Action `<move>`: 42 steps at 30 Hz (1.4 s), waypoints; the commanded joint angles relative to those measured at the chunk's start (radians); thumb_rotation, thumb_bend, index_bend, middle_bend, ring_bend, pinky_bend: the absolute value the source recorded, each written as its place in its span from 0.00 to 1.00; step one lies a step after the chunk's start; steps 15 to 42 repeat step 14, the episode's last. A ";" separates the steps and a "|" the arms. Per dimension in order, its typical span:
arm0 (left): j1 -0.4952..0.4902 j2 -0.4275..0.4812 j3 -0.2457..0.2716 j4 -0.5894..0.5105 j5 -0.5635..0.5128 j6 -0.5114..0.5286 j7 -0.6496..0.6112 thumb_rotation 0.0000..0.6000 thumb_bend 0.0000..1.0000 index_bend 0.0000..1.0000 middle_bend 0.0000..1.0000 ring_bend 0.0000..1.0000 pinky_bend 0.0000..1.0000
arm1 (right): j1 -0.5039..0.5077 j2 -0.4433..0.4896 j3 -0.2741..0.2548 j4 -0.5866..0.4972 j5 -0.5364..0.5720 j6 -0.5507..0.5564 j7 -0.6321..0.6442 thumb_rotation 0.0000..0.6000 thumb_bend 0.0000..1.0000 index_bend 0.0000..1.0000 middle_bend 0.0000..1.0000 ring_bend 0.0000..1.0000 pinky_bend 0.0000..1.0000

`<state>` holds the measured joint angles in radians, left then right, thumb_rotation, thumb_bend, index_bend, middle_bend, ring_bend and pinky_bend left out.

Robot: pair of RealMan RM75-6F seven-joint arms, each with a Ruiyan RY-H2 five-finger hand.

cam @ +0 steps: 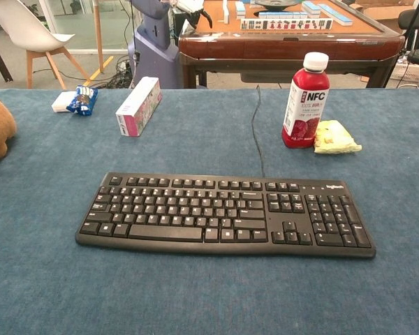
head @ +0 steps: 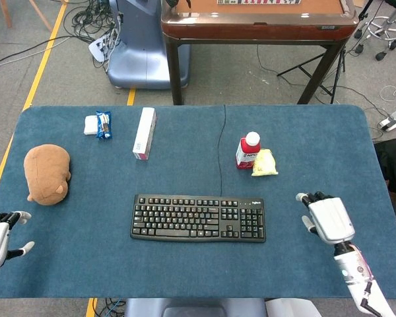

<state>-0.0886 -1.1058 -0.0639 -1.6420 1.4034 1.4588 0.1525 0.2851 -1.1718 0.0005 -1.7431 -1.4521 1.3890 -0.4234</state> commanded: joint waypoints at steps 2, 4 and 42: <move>-0.003 -0.006 0.003 0.008 0.003 -0.005 0.006 1.00 0.03 0.39 0.45 0.35 0.56 | -0.064 0.032 -0.003 0.045 -0.014 0.064 0.087 1.00 0.23 0.38 0.43 0.36 0.57; -0.004 -0.010 0.004 0.013 0.003 -0.006 0.007 1.00 0.03 0.39 0.45 0.35 0.56 | -0.082 0.036 0.000 0.059 -0.009 0.081 0.121 1.00 0.23 0.38 0.43 0.36 0.57; -0.005 -0.023 0.005 0.023 0.006 -0.004 0.008 1.00 0.03 0.39 0.45 0.35 0.56 | -0.119 0.059 0.015 0.076 -0.029 0.113 0.222 1.00 0.23 0.38 0.43 0.36 0.57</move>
